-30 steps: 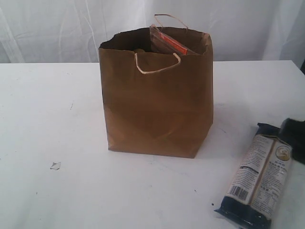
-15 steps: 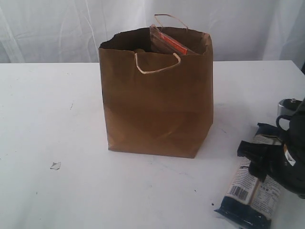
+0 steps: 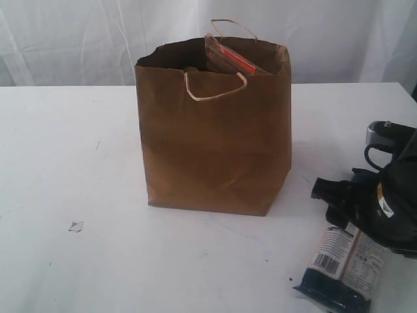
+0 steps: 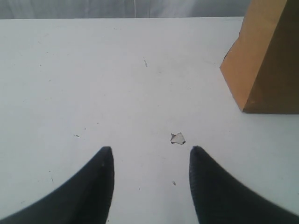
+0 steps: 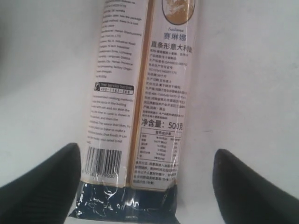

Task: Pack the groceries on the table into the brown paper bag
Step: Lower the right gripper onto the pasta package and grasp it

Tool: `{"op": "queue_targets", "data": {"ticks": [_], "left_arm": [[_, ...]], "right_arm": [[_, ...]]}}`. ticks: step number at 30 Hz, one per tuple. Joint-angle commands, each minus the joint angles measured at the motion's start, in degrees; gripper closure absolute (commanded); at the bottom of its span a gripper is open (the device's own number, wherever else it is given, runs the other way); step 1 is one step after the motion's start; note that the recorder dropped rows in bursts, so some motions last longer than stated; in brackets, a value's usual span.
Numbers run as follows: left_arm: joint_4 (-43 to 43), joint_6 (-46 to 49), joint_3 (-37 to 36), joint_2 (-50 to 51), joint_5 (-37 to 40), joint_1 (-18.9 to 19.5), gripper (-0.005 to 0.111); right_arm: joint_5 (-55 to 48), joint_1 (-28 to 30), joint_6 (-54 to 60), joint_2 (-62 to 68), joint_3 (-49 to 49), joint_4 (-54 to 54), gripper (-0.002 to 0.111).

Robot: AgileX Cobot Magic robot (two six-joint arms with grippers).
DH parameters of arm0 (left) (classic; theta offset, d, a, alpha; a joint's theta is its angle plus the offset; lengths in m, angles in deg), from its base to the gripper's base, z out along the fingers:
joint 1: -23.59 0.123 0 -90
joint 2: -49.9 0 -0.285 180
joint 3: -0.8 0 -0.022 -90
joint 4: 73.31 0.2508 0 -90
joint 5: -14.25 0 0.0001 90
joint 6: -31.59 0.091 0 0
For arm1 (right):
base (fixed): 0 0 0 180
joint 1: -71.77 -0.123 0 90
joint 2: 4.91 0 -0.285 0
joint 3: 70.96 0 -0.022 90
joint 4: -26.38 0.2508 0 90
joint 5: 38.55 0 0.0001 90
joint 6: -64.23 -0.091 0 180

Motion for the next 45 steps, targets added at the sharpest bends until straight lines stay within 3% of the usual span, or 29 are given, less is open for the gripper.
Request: {"op": "queue_targets", "data": {"ticks": [1, 4, 7, 13, 25, 40, 45], "left_arm": [[-0.42, 0.20, -0.16, -0.22, 0.26, 0.18, 0.054], [-0.42, 0.20, -0.16, -0.22, 0.26, 0.18, 0.054], [-0.42, 0.20, -0.16, -0.22, 0.26, 0.18, 0.054], [-0.42, 0.20, -0.16, -0.22, 0.26, 0.18, 0.054], [-0.42, 0.20, -0.16, -0.22, 0.26, 0.18, 0.054], [-0.42, 0.20, -0.16, -0.22, 0.26, 0.18, 0.054], [-0.42, 0.20, -0.16, -0.22, 0.26, 0.18, 0.054]], "right_arm": [[-1.88, 0.89, -2.95, 2.29, 0.30, -1.80, 0.029], [-2.20, 1.93, -4.26, 6.35, 0.16, -1.66, 0.020], [4.36, 2.97, -4.26, 10.07, -0.19, -1.56, 0.016], [8.10, 3.32, -4.42, 16.07, -2.69, -4.50, 0.016], [15.33, 9.32, -4.18, 20.92, -2.84, -6.28, 0.016], [13.65, 11.05, -0.88, 23.68, -2.48, -7.29, 0.016], [22.25, 11.05, 3.19, 29.37, -2.48, -2.58, 0.016]]}}
